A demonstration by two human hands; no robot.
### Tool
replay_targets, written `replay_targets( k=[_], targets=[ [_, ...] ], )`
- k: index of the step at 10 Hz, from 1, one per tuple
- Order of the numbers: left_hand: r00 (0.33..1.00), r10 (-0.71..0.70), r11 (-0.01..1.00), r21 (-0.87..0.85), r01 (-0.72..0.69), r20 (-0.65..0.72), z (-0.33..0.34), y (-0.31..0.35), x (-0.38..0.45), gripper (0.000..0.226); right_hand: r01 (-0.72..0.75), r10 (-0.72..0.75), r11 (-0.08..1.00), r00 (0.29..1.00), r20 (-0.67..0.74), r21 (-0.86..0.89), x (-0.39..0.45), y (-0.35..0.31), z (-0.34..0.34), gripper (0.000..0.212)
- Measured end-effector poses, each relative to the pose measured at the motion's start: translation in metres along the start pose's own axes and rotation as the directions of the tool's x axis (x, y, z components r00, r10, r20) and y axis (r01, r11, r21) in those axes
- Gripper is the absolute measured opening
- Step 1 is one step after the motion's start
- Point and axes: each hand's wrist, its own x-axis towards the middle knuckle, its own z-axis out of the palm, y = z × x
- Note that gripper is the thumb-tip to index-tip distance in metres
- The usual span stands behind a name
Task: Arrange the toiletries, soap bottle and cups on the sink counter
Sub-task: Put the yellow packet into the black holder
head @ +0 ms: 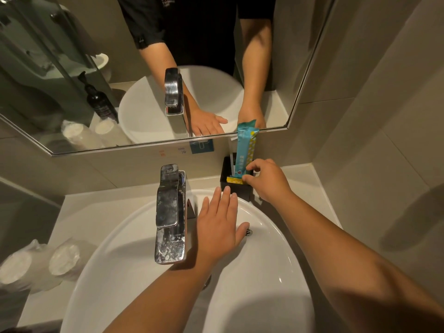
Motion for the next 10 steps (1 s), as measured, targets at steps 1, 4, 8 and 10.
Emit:
replay_targets(
  k=[1,4,8,10],
  targets=[
    [1.000,-0.002,1.000,0.003,0.002,-0.003,-0.001,0.000,0.000,0.069,0.001,0.000,0.999,1.000,-0.009,0.040,0.000,0.000,-0.001,0.017],
    [1.000,-0.007,1.000,0.021,0.007,0.022,-0.001,0.000,0.000,0.069,-0.015,0.014,0.999,0.999,-0.034,-0.035,0.006,-0.002,-0.015,0.004],
    [1.000,-0.007,1.000,0.018,0.007,0.028,0.000,0.001,0.000,0.069,-0.015,0.014,1.000,0.999,-0.030,-0.027,0.007,0.001,-0.016,0.004],
    [1.000,-0.007,1.000,0.008,0.007,0.024,-0.002,0.001,-0.001,0.069,0.012,-0.012,1.000,0.998,-0.068,0.010,-0.001,0.008,-0.009,0.007]
  ],
)
